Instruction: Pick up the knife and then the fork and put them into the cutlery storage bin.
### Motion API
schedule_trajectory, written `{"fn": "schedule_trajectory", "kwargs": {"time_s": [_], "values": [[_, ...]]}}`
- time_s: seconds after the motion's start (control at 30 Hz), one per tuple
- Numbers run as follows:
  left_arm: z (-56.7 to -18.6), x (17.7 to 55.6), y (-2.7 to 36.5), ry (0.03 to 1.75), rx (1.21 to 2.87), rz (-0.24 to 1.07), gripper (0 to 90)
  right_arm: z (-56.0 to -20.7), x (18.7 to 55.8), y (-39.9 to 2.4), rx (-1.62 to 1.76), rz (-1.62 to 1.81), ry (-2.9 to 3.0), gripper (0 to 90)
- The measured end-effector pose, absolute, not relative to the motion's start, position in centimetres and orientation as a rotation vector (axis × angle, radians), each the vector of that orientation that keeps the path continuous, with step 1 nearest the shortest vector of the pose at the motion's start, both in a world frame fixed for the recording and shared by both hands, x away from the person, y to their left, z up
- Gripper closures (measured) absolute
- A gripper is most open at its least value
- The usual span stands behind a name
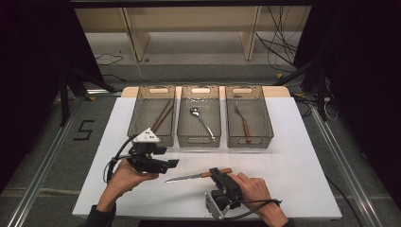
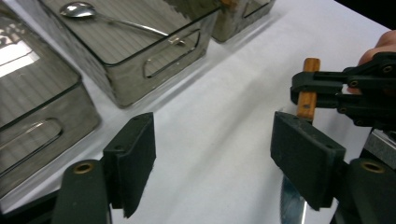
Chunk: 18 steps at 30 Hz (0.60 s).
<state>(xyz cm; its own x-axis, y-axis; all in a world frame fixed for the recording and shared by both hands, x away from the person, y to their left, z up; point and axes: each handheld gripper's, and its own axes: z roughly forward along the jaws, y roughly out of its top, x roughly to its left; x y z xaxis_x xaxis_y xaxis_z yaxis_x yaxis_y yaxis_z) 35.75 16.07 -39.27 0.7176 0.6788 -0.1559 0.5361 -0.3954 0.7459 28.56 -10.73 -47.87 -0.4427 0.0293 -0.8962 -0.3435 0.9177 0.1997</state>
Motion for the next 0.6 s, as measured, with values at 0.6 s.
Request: {"fn": "schedule_trajectory", "kwargs": {"time_s": [0.6], "values": [[-39.8,35.8,18.0,0.96,2.031,0.317,21.2,-44.5,31.6,-14.5,0.063,0.545,2.042,81.2]]}}
